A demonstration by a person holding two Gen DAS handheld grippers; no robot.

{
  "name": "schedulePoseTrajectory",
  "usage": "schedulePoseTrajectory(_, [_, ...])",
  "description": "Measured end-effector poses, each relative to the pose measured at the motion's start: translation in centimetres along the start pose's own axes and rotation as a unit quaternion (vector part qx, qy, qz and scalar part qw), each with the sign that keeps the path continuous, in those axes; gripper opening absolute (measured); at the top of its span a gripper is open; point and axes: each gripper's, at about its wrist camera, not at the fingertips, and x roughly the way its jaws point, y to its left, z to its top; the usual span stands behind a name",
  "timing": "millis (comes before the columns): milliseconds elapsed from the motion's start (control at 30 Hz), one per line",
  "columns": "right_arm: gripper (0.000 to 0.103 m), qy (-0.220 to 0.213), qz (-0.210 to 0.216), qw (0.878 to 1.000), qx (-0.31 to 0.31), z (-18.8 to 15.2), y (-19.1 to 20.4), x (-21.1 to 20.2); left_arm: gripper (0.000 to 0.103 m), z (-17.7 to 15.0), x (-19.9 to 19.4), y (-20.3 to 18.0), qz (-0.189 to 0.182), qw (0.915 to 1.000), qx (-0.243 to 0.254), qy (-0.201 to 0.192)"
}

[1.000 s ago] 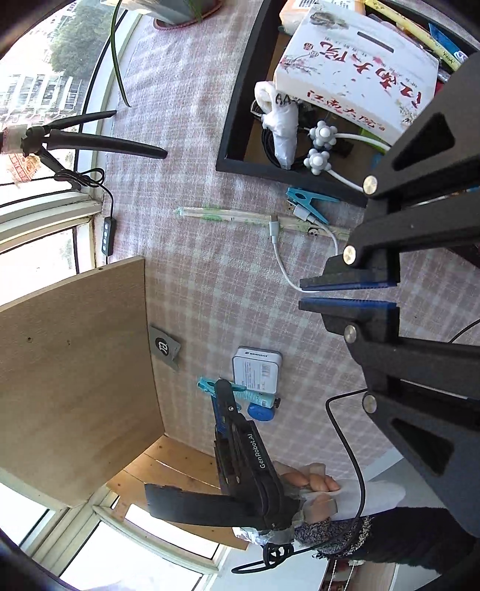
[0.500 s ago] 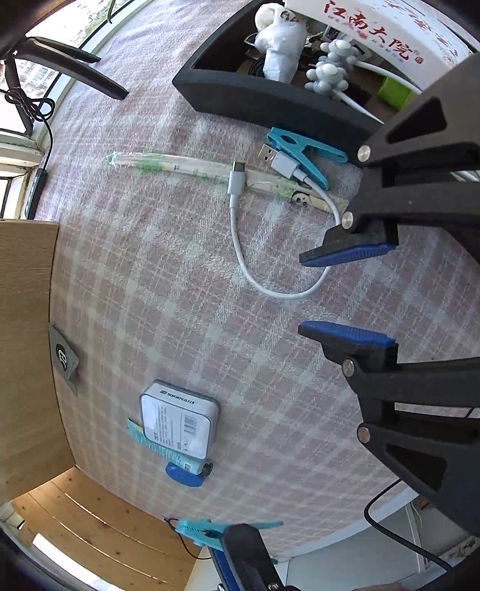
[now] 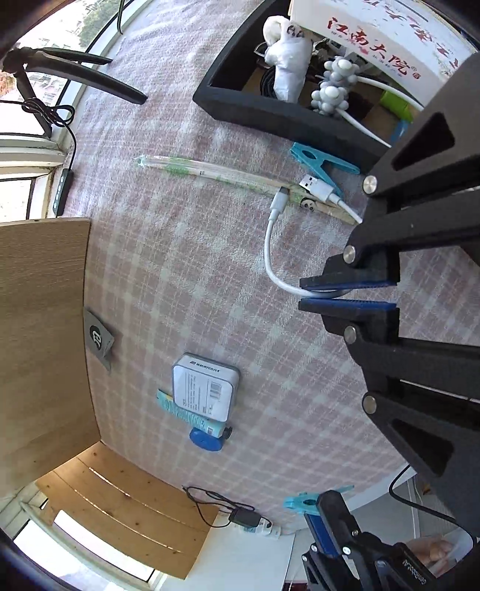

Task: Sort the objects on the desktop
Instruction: 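Carry the blue clothespin into the black tray and open the left gripper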

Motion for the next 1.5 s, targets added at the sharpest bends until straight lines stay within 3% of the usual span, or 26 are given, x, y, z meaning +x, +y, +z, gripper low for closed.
schedulePoseTrajectory(200, [0.004, -0.050, 0.041, 0.998, 0.001, -1.1, -0.3, -6.9, 0.011, -0.2, -1.2, -4.1, -0.007, 0.9998, 0.016, -0.009])
schedulePoseTrajectory(367, [0.004, -0.086, 0.045, 0.995, 0.000, -4.0, -1.8, -12.8, 0.011, -0.3, -1.7, -9.3, -0.021, 0.9980, 0.058, -0.010])
schedulePoseTrajectory(700, [0.004, -0.132, -0.026, 0.990, 0.047, -11.9, -9.5, -22.2, 0.011, -1.5, 0.2, -21.5, -0.082, 0.9852, 0.150, 0.010])
schedulePoseTrajectory(833, [0.004, -0.135, -0.063, 0.986, 0.078, -14.3, -13.2, -23.9, 0.011, -2.0, 1.6, -25.7, -0.105, 0.9793, 0.172, 0.025])
schedulePoseTrajectory(1067, [0.004, -0.122, -0.081, 0.981, 0.126, -17.1, -17.8, -24.1, 0.011, -2.6, 3.3, -31.7, -0.123, 0.9715, 0.199, 0.041])
schedulePoseTrajectory(1133, [0.006, -0.110, -0.080, 0.982, 0.128, -17.5, -18.4, -23.7, 0.019, -2.5, 3.7, -32.8, -0.112, 0.9721, 0.203, 0.040])
schedulePoseTrajectory(1167, [0.008, -0.109, -0.082, 0.982, 0.134, -17.7, -18.7, -23.6, 0.036, -2.4, 3.8, -33.1, -0.110, 0.9722, 0.202, 0.043])
schedulePoseTrajectory(1200, [0.016, -0.109, -0.082, 0.981, 0.138, -17.8, -19.0, -23.6, 0.045, -2.3, 3.8, -33.3, -0.113, 0.9721, 0.202, 0.039])
schedulePoseTrajectory(1300, [0.034, -0.125, -0.073, 0.978, 0.149, -18.2, -19.5, -24.3, 0.045, -2.2, 3.6, -33.1, -0.103, 0.9744, 0.197, 0.030])
schedulePoseTrajectory(1500, [0.040, -0.147, -0.051, 0.977, 0.145, -18.6, -18.9, -24.2, 0.045, -2.0, 3.8, -29.0, -0.085, 0.9836, 0.157, 0.029])
